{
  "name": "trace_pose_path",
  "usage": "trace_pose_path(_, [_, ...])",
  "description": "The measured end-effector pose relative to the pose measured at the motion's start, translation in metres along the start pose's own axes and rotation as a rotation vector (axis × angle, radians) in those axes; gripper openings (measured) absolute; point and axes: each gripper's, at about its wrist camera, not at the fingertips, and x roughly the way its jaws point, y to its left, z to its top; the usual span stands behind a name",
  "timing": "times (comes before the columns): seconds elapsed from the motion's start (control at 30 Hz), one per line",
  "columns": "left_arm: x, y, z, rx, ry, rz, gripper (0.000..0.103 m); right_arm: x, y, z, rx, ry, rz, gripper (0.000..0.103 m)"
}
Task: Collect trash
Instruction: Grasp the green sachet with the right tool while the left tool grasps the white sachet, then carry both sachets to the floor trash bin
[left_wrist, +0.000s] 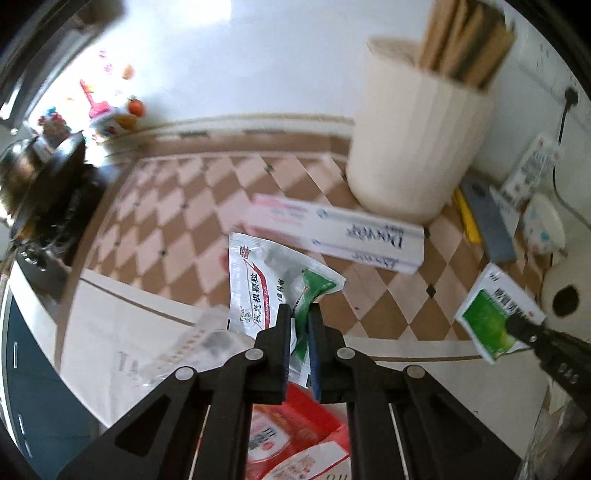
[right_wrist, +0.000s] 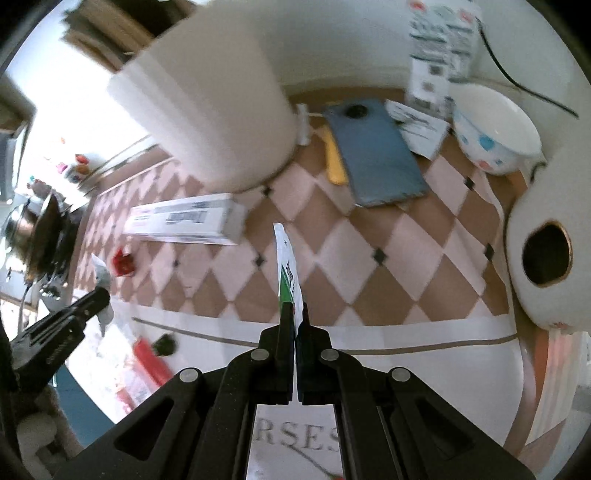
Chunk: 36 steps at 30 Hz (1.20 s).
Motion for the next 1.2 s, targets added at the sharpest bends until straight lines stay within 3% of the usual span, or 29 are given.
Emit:
trace_pose_path(0.27, [-0.062,0.086,-0.019,-0.144,-0.088,0.063,0.006,-0.030,0.085,-0.008,-0.172,-0.024,0.099,0.000])
trace_pose_path(0.57, [-0.110,0.213,-0.109,-0.373,-0.121,0.192,0.006,-0.046,0.232,-0.064,-0.416,0.001,0.222,0.000])
trace_pose_path(0.77, [-0.113,0.305,-0.205,-0.578,-0.052,0.276,0.006,-0.029,0.336,-0.149,-0.610,0.090,0.299,0.000])
trace_pose_path(0.9, [-0.097,0.361,-0.281,-0.716,0.021,0.314,0.006,0.007,0.400,-0.224,-0.732,0.178,0.325,0.000])
trace_pose_path(1.03, [-0.059,0.408,-0.359,-0.845,0.093,0.327,0.006,0.060,0.449,-0.301,-0.823,0.266,0.326,0.000])
trace_pose_path(1.2, [0.026,0.457,-0.453,-0.967,0.188,0.305,0.006,0.145,0.485,-0.392,-0.916,0.362,0.296,0.000])
